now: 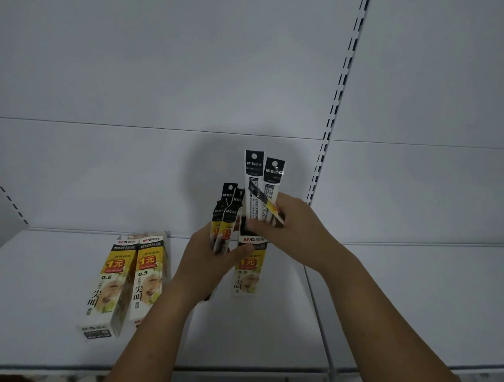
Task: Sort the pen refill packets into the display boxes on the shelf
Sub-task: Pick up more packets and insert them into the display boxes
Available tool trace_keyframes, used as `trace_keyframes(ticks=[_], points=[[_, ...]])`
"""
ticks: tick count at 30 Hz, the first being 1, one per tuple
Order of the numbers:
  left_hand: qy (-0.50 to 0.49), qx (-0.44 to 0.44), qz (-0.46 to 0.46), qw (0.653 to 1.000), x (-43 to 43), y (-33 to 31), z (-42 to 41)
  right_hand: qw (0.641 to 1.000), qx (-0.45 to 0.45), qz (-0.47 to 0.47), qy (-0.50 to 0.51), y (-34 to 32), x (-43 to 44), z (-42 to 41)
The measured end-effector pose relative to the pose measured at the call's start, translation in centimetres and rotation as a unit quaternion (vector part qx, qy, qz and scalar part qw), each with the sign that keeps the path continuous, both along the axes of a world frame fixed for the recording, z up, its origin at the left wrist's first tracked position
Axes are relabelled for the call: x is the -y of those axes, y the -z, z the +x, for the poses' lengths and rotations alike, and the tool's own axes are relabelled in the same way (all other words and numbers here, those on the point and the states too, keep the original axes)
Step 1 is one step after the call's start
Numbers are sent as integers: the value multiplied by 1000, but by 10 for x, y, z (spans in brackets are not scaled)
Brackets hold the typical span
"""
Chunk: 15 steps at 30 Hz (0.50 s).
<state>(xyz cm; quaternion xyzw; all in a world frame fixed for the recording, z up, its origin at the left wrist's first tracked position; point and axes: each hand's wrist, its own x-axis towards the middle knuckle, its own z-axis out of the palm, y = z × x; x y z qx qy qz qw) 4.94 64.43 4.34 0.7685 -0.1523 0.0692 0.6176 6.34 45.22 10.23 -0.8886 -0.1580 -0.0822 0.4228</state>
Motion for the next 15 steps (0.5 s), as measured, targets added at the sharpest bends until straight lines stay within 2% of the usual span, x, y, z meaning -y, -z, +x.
trace_keyframes(ticks=[2, 5, 7, 12, 15], points=[[0, 0, -1, 1000, -1, 0, 0, 997, 8, 70, -17, -7, 1, -6], [2, 2, 3, 1000, 0, 1, 1, 987, 66, 149, 12, -15, -2, -9], [7, 4, 5, 1000, 0, 1, 0, 987, 79, 136, 29, -18, -6, -10], [1, 2, 1, 1000, -2, 0, 1, 998, 40, 42, 6, -12, 0, -10], [-4, -1, 3, 1000, -3, 0, 1, 999, 11, 30, -16, -16, 3, -15]])
